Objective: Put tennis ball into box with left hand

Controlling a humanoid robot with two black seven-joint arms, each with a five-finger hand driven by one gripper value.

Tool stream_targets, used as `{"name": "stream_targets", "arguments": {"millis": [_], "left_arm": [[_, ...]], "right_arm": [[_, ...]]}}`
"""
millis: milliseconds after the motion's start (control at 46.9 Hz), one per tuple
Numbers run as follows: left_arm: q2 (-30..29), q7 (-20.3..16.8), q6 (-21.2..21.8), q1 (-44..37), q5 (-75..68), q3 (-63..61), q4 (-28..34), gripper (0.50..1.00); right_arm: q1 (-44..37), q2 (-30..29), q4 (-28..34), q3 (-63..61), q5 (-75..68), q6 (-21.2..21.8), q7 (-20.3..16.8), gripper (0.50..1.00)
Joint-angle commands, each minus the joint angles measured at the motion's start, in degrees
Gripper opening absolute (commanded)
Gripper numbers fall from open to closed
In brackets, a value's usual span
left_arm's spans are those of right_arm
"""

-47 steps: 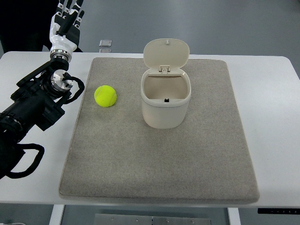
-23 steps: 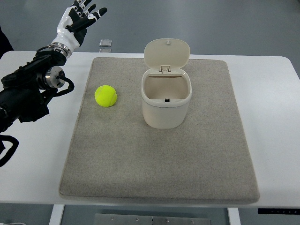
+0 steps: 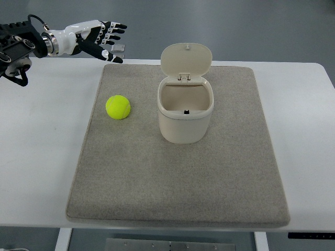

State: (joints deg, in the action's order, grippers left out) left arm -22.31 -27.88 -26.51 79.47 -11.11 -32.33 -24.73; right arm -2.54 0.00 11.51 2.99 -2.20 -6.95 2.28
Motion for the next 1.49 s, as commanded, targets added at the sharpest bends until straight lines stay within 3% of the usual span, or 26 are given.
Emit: {"name": "stream_targets", "arguments": {"millis": [0,384,683,918,1153,1473], "left_arm": [[-1.16,-2.0,-0.38,-0.1,-7.24,2.09,-0.06,0.943],[-2.92,-6.49,-2.84,1.57,-18.33,5.08,-1.55,0.954],[-7.04,-7.12,-2.93,1.3,-23.08,6.4,-7.26,0.956],[-12.14,-7.12,-4.25,0.51,-21.68,12.63,-15.17,0.962],[-12.15,-7.12,-3.55,-6.52,-20.09,21.25,-10.96,0.962],[-8.46,-7.12,3.13,-7.92,-16.24,23.18,-7.45,0.958]], "right_arm": [[-0.01,0.0,0.0,0.0,0.0,0.0,0.0,0.901],[-0.01,0.0,0.0,0.0,0.0,0.0,0.0,0.901],[-0.01,0.0,0.0,0.0,0.0,0.0,0.0,0.901],[-0.01,0.0,0.0,0.0,0.0,0.0,0.0,0.901],[-0.01,0.0,0.0,0.0,0.0,0.0,0.0,0.901],[-0.01,0.0,0.0,0.0,0.0,0.0,0.0,0.901]]}}
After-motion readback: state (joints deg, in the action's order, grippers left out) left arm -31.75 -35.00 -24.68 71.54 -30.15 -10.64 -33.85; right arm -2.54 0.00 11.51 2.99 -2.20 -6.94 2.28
